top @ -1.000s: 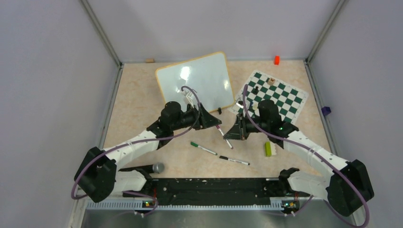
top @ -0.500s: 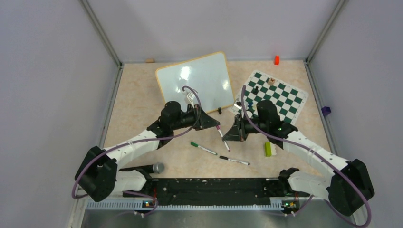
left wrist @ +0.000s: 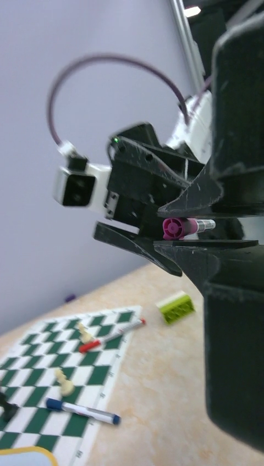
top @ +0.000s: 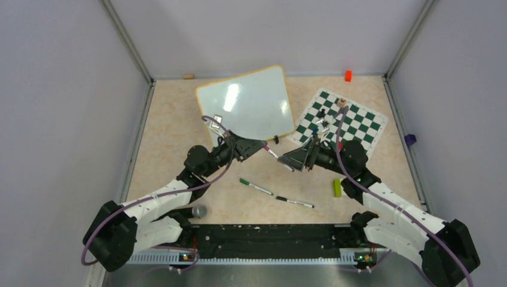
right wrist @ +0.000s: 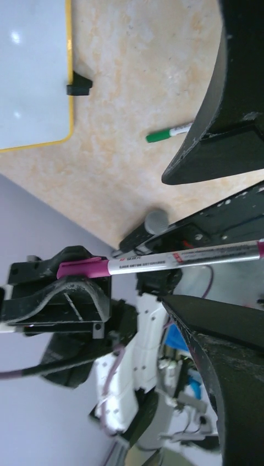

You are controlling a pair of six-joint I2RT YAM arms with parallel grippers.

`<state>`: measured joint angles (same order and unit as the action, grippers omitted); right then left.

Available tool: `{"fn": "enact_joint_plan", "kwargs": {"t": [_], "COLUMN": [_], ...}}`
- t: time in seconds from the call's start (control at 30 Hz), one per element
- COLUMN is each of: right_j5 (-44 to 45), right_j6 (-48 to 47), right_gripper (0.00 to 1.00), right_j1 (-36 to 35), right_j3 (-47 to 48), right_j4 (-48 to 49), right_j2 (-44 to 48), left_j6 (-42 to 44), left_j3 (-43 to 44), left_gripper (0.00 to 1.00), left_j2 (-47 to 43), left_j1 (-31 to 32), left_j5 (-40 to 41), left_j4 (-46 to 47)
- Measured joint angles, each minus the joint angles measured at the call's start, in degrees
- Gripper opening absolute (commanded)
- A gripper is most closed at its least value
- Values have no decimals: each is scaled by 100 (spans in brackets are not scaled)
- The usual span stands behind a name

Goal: Write a sentence on the whiteboard
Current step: Open the pen cap from the whiteboard marker.

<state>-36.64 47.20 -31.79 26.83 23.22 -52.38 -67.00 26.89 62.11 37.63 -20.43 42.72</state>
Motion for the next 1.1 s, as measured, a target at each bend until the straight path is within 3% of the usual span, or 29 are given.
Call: {"fn": "enact_joint_plan", "kwargs": {"t": [0.1, 0.27, 0.4, 0.5, 0.63, 0.93, 1.1], "right_j5": [490, 999, 1154, 1224, 1318, 1436, 1506], "right_j6": [758, 1445, 1646, 1764, 1880, 1904, 1906], "right_gripper": [68, 65, 62, 53, 53, 36, 37], "right_j1": [-4, -101, -240, -332, -435, -581, -608], "right_j3": [-269, -304, -232, -229, -229, -179, -116], "right_j4": [833, 1552, 1687, 1864, 1943, 2026, 2133], "right_j2": [98, 138, 116, 33, -90, -326, -393], "left_j6": [-367, -603, -671, -678, -651, -501, -483], "left_j3": [-195, -168, -166, -164, -164, -61, -55], "left_gripper": [0, 0, 0, 0, 0, 0, 0], "left_j2": [-22, 22, 118, 120, 120, 116, 116], "left_j1": [0, 2, 17, 37, 50, 96, 127], "left_j5": [450, 726, 833, 898, 973, 981, 955], "left_j4": [745, 1239, 1458, 1517, 1574, 1460, 1449]}}
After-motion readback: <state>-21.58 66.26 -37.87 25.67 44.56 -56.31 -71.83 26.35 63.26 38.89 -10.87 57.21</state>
